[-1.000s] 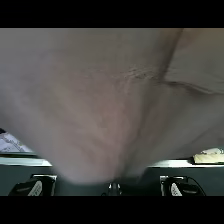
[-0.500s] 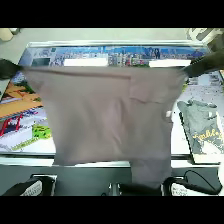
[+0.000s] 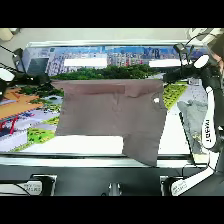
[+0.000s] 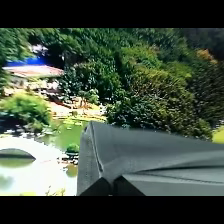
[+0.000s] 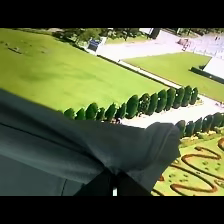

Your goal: Fold the shirts.

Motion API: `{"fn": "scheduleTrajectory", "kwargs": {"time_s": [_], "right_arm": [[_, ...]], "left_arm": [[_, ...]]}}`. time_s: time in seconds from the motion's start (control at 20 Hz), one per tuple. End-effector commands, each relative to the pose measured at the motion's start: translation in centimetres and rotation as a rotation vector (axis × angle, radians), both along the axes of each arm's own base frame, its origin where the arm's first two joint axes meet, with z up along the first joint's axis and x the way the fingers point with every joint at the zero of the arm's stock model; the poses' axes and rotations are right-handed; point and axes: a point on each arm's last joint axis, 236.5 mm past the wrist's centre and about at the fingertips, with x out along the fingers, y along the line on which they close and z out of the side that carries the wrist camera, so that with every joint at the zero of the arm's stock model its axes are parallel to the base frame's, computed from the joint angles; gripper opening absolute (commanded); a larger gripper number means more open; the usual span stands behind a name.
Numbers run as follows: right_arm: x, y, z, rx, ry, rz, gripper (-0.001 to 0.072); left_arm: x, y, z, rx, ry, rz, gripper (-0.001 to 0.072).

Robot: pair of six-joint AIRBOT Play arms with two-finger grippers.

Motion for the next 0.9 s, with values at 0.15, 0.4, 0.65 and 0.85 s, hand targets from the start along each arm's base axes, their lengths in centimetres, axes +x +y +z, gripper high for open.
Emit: {"fn": "scheduleTrajectory", "kwargs": {"time_s": [0.15,0.4,0.65,0.85], "right_arm": [[-6.5,-0.9,-3.5,-0.087,0.289,0.106,0.0016],[-11.4,0.2,-8.6,-0.019,0.499,0.080,0.0016],[-9.3,1.5,-8.1,0.060,0.402,0.022,0.0408],[-11.8,-2.7,-3.9,-0.154,0.398,0.040,0.0530]], "left_arm": [[0.0,0.8,-4.1,-0.005,0.091,0.007,0.0023],[-4.6,-2.6,-10.1,-0.047,0.363,-0.118,0.0023],[-5.3,-3.1,-11.0,-0.066,0.426,-0.124,0.0369],[-7.8,0.9,-8.1,-0.051,0.525,-0.115,0.0483]]}}
